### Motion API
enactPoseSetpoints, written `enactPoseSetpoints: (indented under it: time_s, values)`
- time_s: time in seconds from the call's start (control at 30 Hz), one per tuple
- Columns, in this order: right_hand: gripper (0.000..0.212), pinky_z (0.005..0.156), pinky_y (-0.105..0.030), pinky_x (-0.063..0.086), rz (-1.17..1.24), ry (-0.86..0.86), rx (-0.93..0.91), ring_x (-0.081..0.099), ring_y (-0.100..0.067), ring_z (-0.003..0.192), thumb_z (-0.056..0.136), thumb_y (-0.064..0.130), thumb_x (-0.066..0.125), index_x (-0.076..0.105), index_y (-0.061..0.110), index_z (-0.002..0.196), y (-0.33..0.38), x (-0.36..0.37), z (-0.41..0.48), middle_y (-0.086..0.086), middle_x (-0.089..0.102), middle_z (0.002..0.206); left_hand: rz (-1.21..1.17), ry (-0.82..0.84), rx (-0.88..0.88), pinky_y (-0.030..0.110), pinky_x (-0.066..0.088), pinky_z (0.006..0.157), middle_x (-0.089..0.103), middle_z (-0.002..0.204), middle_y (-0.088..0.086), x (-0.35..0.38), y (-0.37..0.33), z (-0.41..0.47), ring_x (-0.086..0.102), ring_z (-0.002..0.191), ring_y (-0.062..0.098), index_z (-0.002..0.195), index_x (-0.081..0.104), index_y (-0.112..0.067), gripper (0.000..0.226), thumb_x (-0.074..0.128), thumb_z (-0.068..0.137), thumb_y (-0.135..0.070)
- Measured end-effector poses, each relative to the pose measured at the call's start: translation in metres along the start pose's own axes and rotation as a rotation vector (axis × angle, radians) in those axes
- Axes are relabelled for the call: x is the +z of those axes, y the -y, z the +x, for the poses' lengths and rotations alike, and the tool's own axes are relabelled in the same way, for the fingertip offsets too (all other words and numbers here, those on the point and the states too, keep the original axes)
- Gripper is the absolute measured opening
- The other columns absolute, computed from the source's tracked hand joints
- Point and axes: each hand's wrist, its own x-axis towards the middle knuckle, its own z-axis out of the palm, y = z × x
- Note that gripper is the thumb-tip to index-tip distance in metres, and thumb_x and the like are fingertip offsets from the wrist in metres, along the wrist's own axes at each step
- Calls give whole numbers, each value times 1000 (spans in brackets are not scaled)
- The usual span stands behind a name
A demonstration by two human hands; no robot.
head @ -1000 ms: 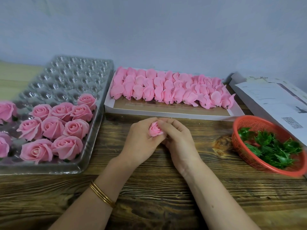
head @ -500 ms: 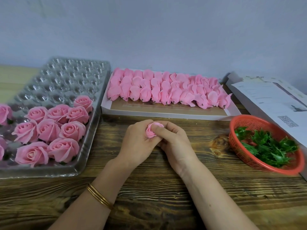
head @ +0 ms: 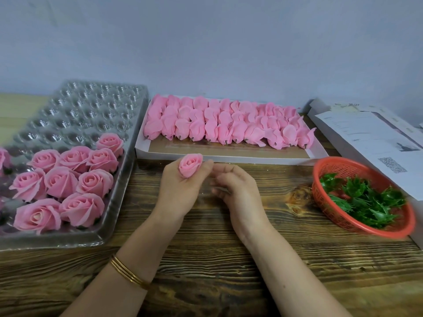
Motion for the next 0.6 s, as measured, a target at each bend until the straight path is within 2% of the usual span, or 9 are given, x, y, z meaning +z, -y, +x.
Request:
enactPoseSetpoints:
  time_s: [0.07, 0.17, 0.33, 0.43, 0.6]
  values:
    - [30, 79, -28, 54, -171, 52, -84, 65, -12, 84, 78, -15, 62, 68, 8, 96, -4, 2, -2, -6, 72, 90, -128, -7, -69, 13, 49, 54, 66, 60, -6, 2, -3, -1, 63, 58, 1, 73, 62, -5, 20, 67, 92, -10]
    - [29, 75, -20, 52, -298, 126, -186, 61, -7, 77, 75, -13, 73, 67, 9, 94, -10, 9, -6, 3, 68, 82, -220, -8, -141, 15, 49, 53, 63, 57, -6, 6, -5, -4, 63, 56, 3, 71, 59, -10, 22, 67, 92, -9]
    - [27, 76, -28, 54, -332, 61, -247, 64, -15, 79, 74, -4, 79, 67, 16, 89, -15, 11, -6, -4, 70, 83, -313, 11, -219, 16, 51, 56, 62, 61, -2, 10, -6, -5, 62, 58, 4, 76, 62, -8, 17, 67, 92, -11]
    - [32, 73, -27, 53, -333, 29, -253, 64, -13, 78, 73, -2, 80, 67, 22, 88, -15, 13, -7, 3, 70, 79, -364, 36, -245, 17, 53, 58, 63, 65, 1, 9, -7, -5, 62, 61, 6, 80, 64, -6, 13, 66, 92, -11]
    - [32, 74, -23, 54, -240, 49, -220, 65, -10, 76, 73, -6, 80, 71, 15, 94, -12, 13, -6, 5, 71, 76, -397, 49, -279, 19, 54, 60, 66, 66, 1, 7, -7, -4, 66, 64, 8, 81, 67, -6, 12, 68, 91, -13]
